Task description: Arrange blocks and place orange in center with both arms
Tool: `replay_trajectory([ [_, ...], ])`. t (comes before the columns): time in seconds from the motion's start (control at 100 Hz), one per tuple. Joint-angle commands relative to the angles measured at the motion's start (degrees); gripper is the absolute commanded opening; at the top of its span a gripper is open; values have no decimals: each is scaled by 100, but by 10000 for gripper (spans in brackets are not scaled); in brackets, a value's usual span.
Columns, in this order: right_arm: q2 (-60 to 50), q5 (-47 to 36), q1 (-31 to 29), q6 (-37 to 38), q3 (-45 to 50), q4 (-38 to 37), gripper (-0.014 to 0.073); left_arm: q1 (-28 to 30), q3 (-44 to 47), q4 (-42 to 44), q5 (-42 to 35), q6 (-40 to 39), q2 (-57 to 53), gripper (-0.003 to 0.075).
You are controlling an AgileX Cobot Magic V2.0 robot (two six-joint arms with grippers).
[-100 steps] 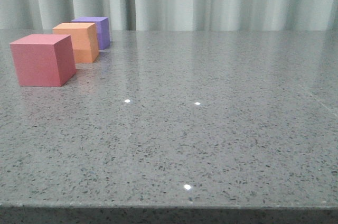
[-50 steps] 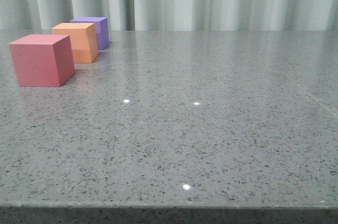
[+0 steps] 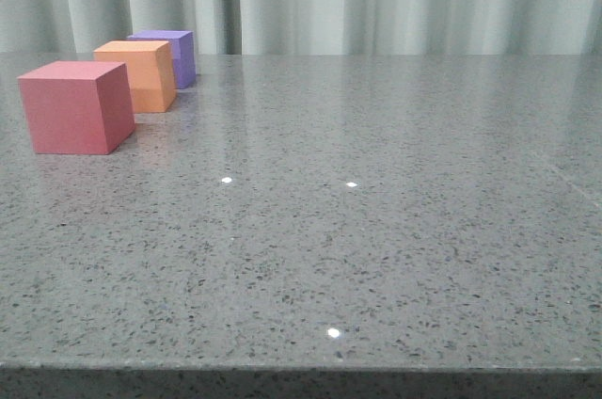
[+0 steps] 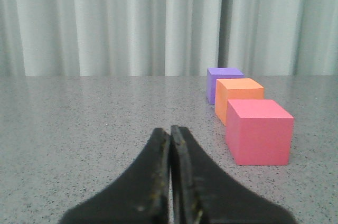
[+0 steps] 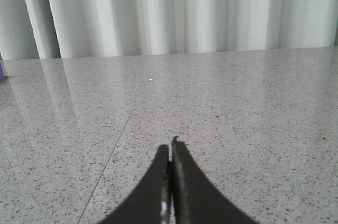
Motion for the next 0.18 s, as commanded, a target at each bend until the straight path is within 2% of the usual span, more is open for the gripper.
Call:
replay_trajectory([
  [0.0, -100, -483, -51, -39, -111, -22, -69, 12, 247, -36, -471, 9, -201, -20],
  [0.17, -100, -483, -51, -39, -111, -22, -69, 12, 247, -36, -471, 9, -201, -20],
])
